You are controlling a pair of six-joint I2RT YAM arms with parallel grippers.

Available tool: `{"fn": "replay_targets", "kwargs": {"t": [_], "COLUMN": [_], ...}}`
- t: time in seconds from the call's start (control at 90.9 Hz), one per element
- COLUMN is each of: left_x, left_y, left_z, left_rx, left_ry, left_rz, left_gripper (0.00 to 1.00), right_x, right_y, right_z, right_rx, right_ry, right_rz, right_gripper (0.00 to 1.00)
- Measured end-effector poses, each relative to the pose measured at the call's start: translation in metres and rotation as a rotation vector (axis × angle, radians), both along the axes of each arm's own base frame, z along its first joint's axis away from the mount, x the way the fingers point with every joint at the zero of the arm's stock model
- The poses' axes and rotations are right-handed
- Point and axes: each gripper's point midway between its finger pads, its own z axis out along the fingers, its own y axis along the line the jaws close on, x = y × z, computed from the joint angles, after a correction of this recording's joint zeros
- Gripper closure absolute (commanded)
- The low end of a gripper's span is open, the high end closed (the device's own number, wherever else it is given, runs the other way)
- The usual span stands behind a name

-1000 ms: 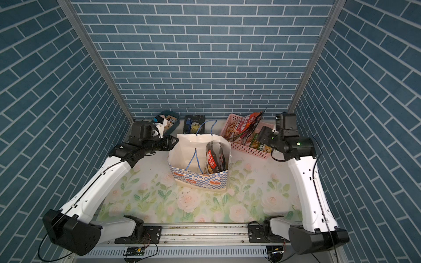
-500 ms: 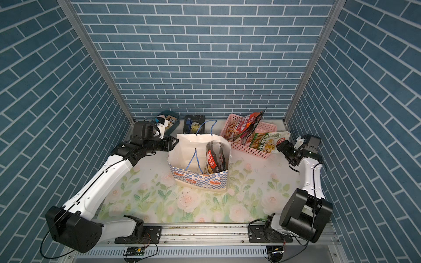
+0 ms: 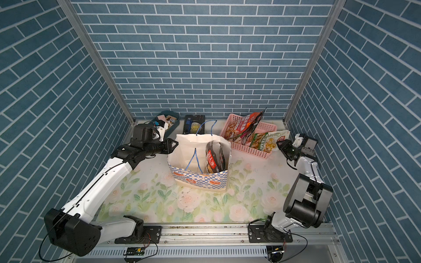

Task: Place the condiment packets inside the bag
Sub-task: Pick up the condiment packet from the storage box.

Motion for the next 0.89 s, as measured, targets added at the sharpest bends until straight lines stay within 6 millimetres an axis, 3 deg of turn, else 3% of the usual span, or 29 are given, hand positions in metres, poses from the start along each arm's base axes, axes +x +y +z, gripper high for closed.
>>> {"fn": "replay_targets", "kwargs": {"t": [0.275, 0.33, 0.396, 0.561, 0.704, 0.891], "left_x": [0.0, 0.0, 0.0, 0.0, 0.0, -0.002], "left_y": [0.0, 0.0, 0.0, 0.001, 0.002, 0.003], "left_z": [0.0, 0.0, 0.0, 0.0, 0.002, 0.007], "left_rx": [0.0, 0.0, 0.0, 0.002, 0.005, 0.003], "left_ry": [-0.002, -0.002, -0.001, -0.002, -0.008, -0.022], "left_rz": [0.0, 0.001, 0.001, 0.004, 0.01, 0.013], "left_gripper": [0.58, 0.58, 0.58, 0.58, 0.58, 0.58], "right_x": [0.015, 0.018, 0.023, 0.032, 0.035, 0.023], "right_y": [-0.002, 0.0, 0.003, 0.008, 0.011, 0.018], "right_z": [-0.014, -0.019, -0.026, -0.031, -0.004, 0.076], "right_rx": [0.002, 0.002, 0.003, -0.009, -0.087, -0.214], "right_ry": [-0.017, -0.017, -0.011, 0.004, -0.024, -0.153], "right_rz": [0.013, 0.021, 0.036, 0.043, 0.044, 0.054], "right_gripper": [0.59, 0.71, 1.0, 1.0, 1.0, 1.0]}}
